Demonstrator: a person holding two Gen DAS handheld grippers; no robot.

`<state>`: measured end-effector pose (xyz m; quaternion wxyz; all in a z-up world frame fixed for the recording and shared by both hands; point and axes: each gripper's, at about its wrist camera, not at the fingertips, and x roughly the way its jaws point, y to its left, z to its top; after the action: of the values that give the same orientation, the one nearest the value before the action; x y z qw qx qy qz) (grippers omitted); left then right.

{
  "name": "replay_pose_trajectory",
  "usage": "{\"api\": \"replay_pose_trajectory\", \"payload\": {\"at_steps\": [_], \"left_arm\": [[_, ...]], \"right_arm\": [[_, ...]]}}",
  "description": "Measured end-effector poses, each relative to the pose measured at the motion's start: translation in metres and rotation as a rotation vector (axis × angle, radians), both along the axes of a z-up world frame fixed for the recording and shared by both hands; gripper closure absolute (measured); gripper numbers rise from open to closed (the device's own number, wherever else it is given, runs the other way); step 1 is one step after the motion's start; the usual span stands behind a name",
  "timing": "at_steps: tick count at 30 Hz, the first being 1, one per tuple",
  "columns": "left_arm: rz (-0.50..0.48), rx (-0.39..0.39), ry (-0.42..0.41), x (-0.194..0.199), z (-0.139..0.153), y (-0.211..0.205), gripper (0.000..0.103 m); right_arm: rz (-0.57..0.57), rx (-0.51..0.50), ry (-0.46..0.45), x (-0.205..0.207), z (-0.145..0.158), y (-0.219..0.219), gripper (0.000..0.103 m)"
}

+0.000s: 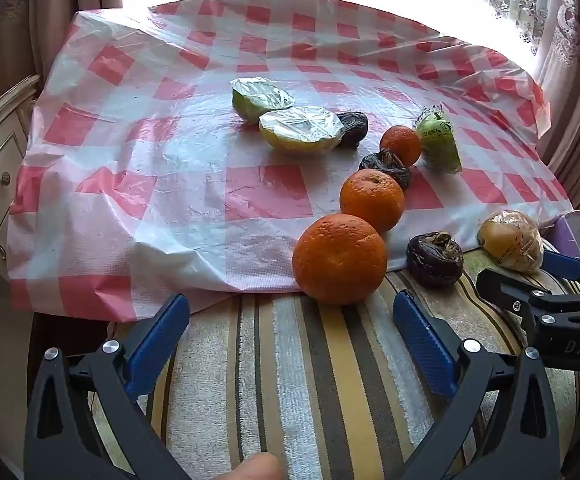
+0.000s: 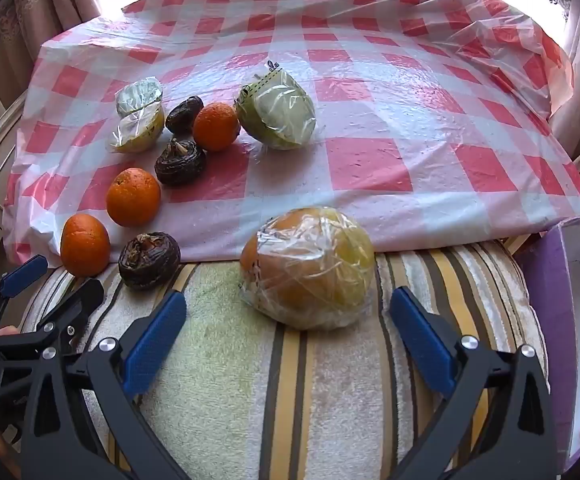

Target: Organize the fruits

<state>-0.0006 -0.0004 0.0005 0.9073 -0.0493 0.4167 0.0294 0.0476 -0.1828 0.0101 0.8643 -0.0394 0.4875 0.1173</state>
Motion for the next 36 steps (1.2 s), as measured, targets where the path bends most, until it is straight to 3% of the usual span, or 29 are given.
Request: {"api": "replay_pose_trajectory", "payload": {"at_steps": [36], "left_arm": [[0.034, 0.062, -0.013, -0.002, 0.0, -0.008, 0.004]], "right_arm": [[0.001, 0.023, -0.008, -0.001, 0.002, -0.002, 0.001]]}}
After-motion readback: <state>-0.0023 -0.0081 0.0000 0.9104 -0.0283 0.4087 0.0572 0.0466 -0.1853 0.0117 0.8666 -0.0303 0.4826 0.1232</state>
